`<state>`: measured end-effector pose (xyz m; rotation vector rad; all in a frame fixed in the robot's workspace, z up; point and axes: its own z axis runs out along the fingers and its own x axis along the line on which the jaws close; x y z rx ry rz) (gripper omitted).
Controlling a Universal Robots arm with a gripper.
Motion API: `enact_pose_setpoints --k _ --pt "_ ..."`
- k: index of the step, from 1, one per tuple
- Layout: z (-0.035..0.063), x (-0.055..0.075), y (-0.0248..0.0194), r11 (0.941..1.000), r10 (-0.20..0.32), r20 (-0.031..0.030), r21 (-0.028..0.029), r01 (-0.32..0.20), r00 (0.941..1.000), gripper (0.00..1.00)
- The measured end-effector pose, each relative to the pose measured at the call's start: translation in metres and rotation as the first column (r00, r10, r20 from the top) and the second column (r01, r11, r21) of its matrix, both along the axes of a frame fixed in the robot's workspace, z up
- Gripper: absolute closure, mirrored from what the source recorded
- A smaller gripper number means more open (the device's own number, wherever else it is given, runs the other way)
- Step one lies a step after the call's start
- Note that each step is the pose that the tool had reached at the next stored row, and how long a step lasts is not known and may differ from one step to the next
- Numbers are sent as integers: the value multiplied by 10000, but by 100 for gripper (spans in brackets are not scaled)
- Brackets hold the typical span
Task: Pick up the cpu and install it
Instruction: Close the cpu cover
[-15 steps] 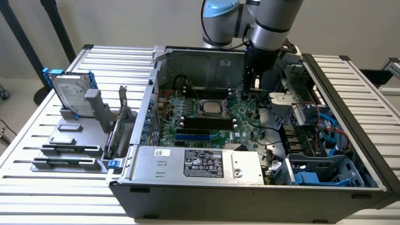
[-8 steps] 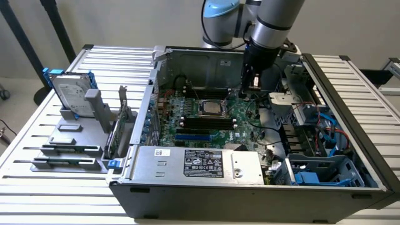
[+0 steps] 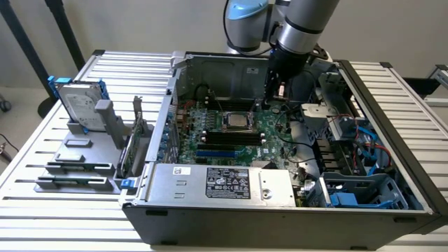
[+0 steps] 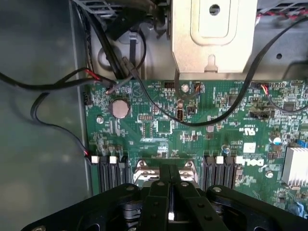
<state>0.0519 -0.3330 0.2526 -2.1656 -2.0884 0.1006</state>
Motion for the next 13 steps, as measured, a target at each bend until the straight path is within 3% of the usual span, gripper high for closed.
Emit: enact_pose_setpoints --k 7,13 --pt "0 -287 -3 10000 1 -74 0 -1 10000 89" --pt "-19 -549 -5 10000 0 -100 1 0 10000 89"
